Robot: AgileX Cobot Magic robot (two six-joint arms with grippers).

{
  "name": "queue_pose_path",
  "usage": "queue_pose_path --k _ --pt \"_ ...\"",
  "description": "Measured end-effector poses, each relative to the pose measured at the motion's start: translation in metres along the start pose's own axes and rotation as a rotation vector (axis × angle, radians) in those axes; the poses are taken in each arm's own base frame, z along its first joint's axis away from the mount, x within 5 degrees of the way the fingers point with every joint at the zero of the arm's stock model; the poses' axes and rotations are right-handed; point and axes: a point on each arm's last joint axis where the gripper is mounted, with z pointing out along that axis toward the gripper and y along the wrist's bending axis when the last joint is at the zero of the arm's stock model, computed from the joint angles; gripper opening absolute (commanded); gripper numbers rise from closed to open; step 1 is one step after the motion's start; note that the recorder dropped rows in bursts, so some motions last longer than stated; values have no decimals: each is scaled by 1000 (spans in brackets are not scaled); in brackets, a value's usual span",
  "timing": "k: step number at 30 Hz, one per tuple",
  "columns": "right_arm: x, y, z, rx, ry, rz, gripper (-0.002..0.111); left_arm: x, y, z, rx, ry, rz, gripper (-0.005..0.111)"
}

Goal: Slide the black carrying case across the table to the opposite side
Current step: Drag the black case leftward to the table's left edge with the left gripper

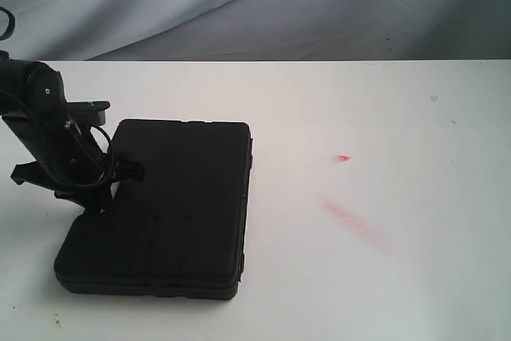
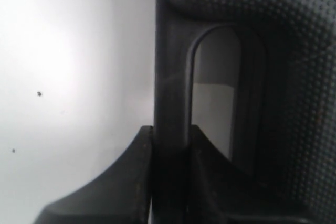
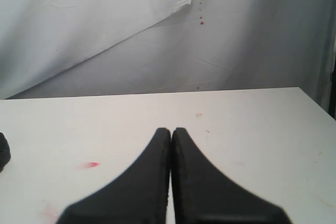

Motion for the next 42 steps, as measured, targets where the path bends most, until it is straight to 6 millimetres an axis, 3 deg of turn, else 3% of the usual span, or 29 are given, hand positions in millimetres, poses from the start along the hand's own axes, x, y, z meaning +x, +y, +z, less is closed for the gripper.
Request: queue_pose_path --k 19,42 --pt "0 0 0 0 0 0 0 -5 31 -1 -1 0 -88 0" --pt "0 0 0 0 0 0 0 -1 42 -1 3 -20 -127 0"
